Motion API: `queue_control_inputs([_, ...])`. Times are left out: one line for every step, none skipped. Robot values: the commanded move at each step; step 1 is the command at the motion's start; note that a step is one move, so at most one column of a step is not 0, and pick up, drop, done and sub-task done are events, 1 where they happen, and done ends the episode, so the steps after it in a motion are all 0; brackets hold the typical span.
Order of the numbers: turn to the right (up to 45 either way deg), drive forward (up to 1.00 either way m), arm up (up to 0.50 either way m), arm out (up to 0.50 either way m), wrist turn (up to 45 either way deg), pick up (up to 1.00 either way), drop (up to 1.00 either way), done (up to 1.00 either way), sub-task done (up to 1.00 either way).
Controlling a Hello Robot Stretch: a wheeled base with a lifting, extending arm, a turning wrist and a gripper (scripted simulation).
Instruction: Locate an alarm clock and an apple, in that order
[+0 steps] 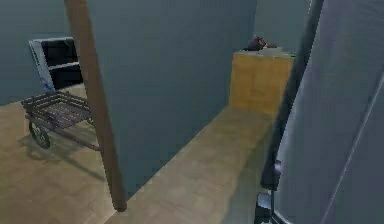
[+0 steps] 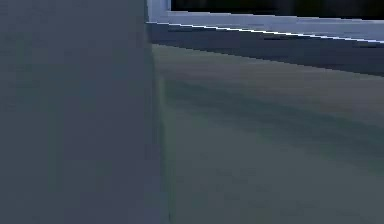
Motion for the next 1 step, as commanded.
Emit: queue_control_inputs([-39.0, 0.00, 0.00, 0.00, 0.0, 0.00, 0.00, 0.00, 0.00])
